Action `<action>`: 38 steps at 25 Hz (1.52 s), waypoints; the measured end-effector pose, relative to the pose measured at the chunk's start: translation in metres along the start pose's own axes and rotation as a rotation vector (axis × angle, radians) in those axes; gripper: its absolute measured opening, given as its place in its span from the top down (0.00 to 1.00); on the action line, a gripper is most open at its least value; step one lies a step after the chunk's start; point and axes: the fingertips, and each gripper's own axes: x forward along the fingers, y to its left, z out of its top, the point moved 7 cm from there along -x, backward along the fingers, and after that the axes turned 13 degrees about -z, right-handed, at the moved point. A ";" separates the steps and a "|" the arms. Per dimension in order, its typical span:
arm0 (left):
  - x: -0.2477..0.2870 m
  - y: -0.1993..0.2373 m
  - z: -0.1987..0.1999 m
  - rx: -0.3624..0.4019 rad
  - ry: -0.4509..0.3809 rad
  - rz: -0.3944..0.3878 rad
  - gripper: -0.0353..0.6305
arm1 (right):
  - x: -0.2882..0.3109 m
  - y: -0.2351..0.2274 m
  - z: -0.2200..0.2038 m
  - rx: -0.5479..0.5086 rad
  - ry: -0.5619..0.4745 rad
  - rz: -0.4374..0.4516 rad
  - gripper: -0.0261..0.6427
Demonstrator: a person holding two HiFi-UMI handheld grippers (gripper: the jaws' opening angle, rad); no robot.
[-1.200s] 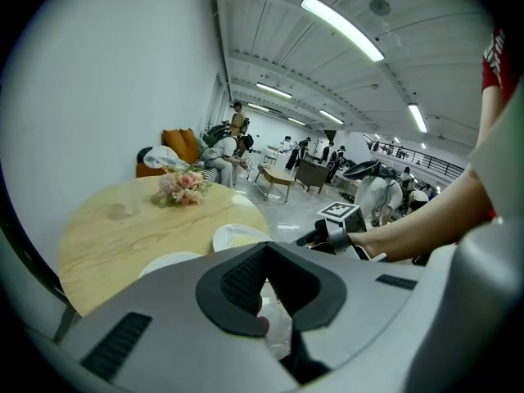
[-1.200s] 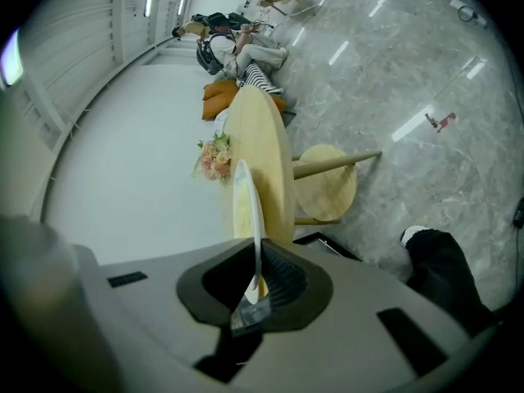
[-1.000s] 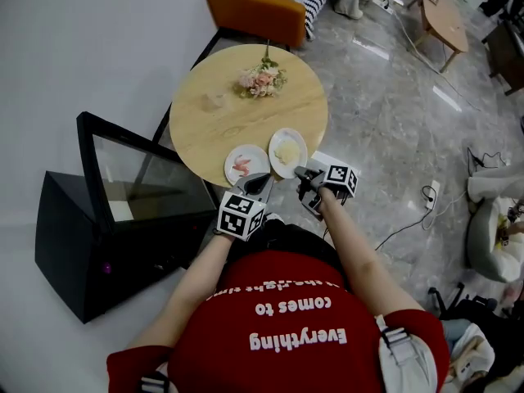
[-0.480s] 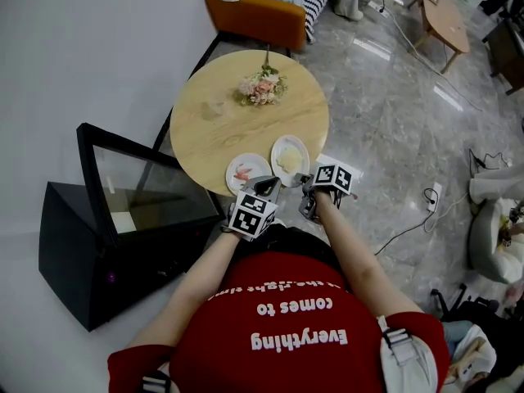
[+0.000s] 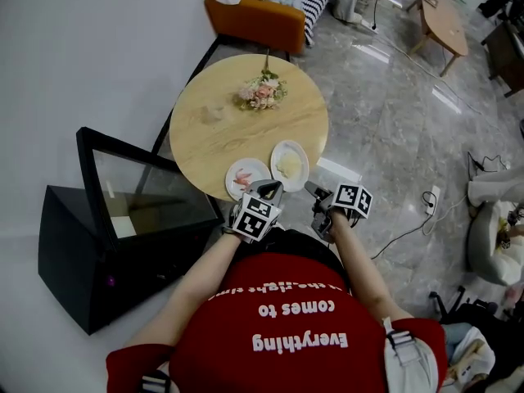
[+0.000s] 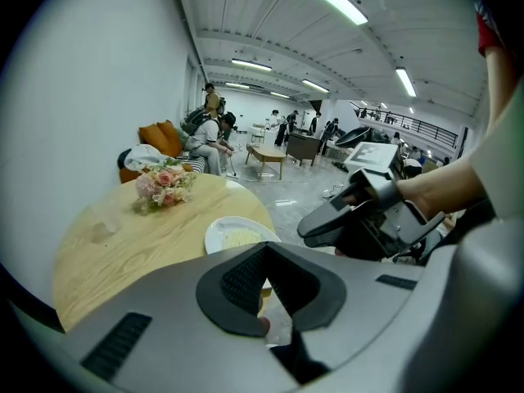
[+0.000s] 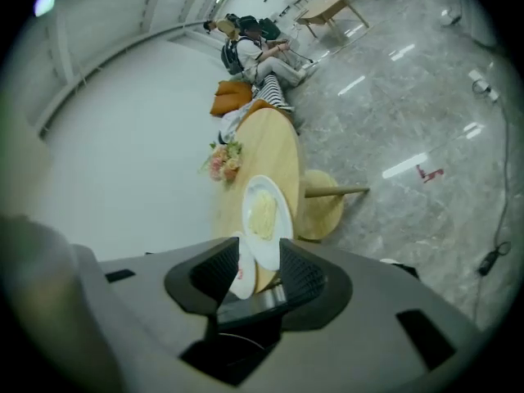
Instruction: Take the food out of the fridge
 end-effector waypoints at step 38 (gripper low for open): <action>-0.334 -0.118 -0.301 -0.804 -0.406 0.890 0.94 | 0.072 0.248 -0.406 -1.296 0.687 0.445 0.94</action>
